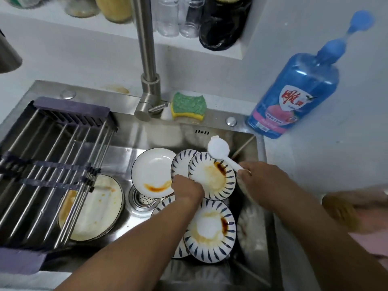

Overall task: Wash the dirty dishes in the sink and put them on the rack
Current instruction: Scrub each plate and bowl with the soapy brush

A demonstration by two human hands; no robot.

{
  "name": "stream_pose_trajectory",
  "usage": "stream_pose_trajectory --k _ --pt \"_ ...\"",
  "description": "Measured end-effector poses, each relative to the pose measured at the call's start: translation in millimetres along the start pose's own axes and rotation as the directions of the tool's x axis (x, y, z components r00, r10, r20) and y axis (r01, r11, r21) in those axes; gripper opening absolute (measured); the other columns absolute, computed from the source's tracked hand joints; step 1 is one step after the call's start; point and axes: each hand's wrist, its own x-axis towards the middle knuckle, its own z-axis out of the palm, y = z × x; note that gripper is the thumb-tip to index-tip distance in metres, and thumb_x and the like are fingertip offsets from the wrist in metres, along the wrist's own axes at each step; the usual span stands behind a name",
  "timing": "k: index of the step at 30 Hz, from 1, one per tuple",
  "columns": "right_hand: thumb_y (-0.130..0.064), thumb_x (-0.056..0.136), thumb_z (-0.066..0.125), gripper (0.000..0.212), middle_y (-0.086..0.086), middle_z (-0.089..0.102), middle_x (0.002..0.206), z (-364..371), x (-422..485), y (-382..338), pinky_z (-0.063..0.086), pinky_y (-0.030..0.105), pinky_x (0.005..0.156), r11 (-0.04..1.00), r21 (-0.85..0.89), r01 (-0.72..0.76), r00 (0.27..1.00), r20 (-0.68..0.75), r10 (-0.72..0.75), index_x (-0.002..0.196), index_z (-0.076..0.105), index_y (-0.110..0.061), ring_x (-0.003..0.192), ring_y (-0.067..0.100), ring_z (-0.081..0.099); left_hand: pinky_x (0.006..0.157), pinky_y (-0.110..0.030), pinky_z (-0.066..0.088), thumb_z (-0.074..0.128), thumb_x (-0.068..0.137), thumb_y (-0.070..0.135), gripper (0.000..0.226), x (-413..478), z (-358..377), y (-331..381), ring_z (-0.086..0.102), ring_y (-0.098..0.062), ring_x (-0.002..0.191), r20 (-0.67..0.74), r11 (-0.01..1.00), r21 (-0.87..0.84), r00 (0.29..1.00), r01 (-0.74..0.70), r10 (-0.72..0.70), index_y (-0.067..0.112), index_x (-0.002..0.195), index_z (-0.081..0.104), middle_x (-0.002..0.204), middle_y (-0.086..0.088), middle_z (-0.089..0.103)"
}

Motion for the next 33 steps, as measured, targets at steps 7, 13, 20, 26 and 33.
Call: stream_pose_trajectory --k 7,13,20,26,33 --pt "-0.039 0.108 0.038 0.028 -0.005 0.059 0.090 9.3 -1.3 2.9 0.035 0.027 0.057 0.999 0.017 -0.041 0.999 0.030 0.040 0.116 0.061 -0.025 0.070 0.006 0.049 0.074 -0.035 0.060 0.048 0.097 0.000 0.032 7.5 4.2 2.9 0.062 -0.022 0.083 0.266 0.982 -0.152 0.962 0.108 -0.064 0.003 0.128 0.058 0.122 -0.015 0.065" --pt "-0.032 0.109 0.038 0.023 -0.009 0.054 0.085 11.8 3.0 5.3 0.033 0.024 0.053 0.997 -0.022 -0.068 0.996 0.060 0.069 0.116 0.058 -0.023 0.068 0.006 0.049 0.068 -0.051 0.064 0.036 0.095 -0.011 0.048 5.4 -2.8 9.1 0.067 -0.037 0.097 0.395 0.894 -0.369 0.913 0.256 -0.099 0.019 0.130 0.052 0.124 -0.015 0.063" --pt "-0.029 0.110 0.036 0.029 -0.005 0.055 0.097 9.1 -3.5 2.3 0.031 0.018 0.052 0.996 -0.046 -0.078 0.985 0.153 0.084 0.127 0.058 -0.020 0.068 0.002 0.045 0.064 -0.050 0.062 0.037 0.091 -0.016 0.059 -8.5 -27.9 21.4 0.072 -0.040 0.096 0.528 0.851 -0.426 0.848 0.306 -0.041 0.018 0.137 0.050 0.123 -0.017 0.067" --pt "-0.028 0.111 0.034 0.029 0.001 0.063 0.114 8.6 -28.6 -4.7 0.041 0.029 0.073 0.993 -0.060 -0.103 0.977 0.181 0.112 0.130 0.054 -0.021 0.089 0.015 0.056 0.075 -0.059 0.061 0.036 0.086 -0.025 0.064 -24.9 -68.4 20.8 0.068 -0.042 0.105 0.636 0.799 -0.473 0.772 0.372 0.017 0.015 0.135 0.047 0.127 -0.019 0.062" --pt "-0.009 0.107 0.037 0.037 0.006 0.057 0.137 -19.3 -56.0 -56.7 0.046 0.028 0.094 0.987 -0.156 0.043 0.995 0.098 -0.028 0.142 0.048 -0.015 0.116 0.019 0.058 0.078 -0.066 0.058 0.031 0.084 -0.029 0.066 -54.2 -136.7 31.1 0.068 -0.045 0.106 0.748 0.837 -0.429 0.653 0.340 0.118 0.008 0.135 0.050 0.122 -0.024 0.067"
